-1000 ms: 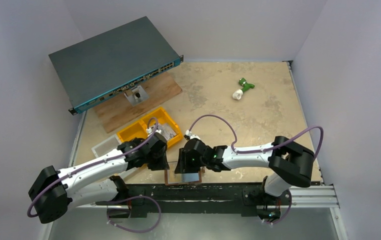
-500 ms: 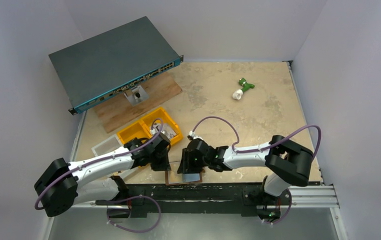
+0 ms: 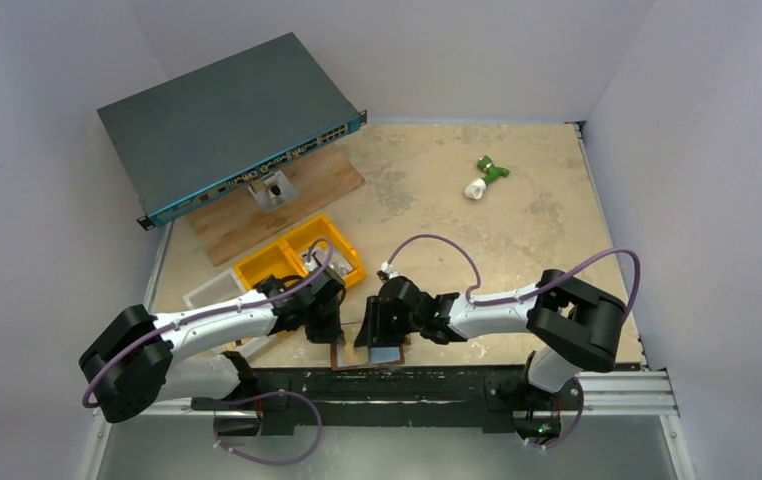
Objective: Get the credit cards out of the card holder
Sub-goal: Remove the credit card from the card holder.
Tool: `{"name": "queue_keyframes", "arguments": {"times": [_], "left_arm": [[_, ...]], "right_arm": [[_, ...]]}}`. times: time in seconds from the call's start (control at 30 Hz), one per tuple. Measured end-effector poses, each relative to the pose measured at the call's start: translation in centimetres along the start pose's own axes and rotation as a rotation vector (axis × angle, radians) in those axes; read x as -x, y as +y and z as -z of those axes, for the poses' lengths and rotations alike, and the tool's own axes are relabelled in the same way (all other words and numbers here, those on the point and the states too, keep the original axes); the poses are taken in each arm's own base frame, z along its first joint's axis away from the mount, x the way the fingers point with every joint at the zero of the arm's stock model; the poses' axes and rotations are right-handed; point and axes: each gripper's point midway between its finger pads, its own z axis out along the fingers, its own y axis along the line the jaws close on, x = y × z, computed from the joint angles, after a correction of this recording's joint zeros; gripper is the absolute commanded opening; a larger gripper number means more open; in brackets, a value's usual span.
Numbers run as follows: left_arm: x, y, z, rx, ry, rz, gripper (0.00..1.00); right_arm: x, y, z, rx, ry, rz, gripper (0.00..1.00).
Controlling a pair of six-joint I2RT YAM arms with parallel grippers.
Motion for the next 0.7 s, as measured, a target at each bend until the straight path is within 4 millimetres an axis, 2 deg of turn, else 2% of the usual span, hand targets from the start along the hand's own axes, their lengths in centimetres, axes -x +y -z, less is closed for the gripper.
{"name": "queue_keyframes", "arguments": {"times": [0.27, 0.53, 0.7], "left_arm": [[0.0, -0.6, -0.4, -0.012, 0.011, 0.031, 0.00], [0.1, -1.4, -0.8, -0.033, 0.017, 0.085, 0.00], [0.1, -1.9, -1.0, -0.048, 0.026, 0.110, 0.00]], "right_arm": [[0.1, -0.2, 0.1, 0.045, 0.013, -0.024, 0.34], [0.4, -1.2, 0.6, 0.123, 0.003, -0.072, 0.23], [0.4, -1.9, 1.1, 0.183, -0.008, -0.119, 0.23]]}}
